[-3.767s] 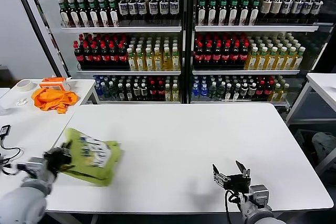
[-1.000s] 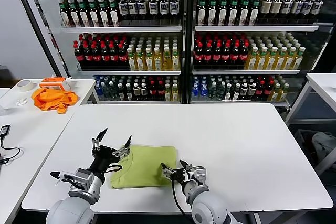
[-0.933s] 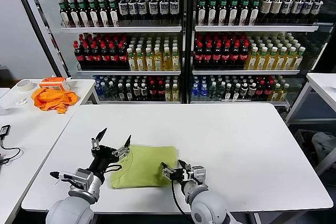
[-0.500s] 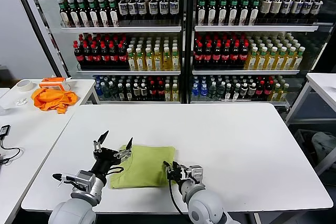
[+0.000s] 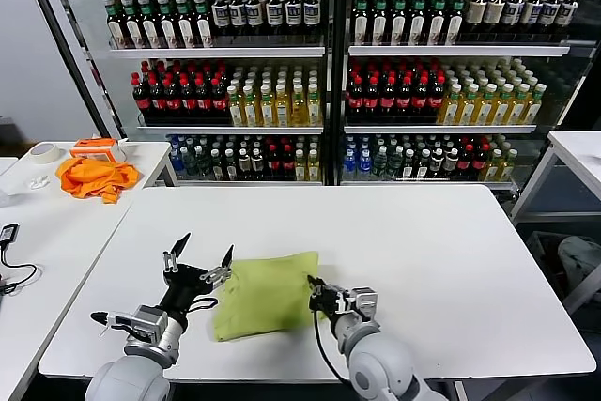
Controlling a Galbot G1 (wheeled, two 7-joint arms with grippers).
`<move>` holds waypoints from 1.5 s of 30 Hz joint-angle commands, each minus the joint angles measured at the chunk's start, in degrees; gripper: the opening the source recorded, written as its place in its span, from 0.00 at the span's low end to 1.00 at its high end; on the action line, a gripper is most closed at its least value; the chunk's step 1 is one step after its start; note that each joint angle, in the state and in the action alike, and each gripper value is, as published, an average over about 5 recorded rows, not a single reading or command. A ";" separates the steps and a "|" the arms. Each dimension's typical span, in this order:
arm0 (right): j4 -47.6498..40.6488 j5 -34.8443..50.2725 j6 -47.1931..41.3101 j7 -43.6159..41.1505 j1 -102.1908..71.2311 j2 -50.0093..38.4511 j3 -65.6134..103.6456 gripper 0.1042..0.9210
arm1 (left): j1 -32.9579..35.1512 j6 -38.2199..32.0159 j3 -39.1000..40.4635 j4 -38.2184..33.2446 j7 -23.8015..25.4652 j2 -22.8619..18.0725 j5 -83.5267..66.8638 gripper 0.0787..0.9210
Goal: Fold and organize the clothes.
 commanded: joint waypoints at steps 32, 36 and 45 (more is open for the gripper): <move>9.35 -11.50 11.59 -6.97 -11.58 -15.39 27.30 0.43 | 0.09 -5.33 -0.41 1.73 0.46 -1.27 2.12 0.88; 9.09 -11.97 12.56 -7.95 -11.84 -15.76 29.47 0.57 | 0.11 -5.42 -0.42 1.89 0.54 -1.47 2.22 0.88; 5.89 -14.48 16.24 -9.14 -8.18 -14.87 29.07 0.85 | -0.19 -5.37 -0.75 2.38 0.98 -2.64 1.99 0.88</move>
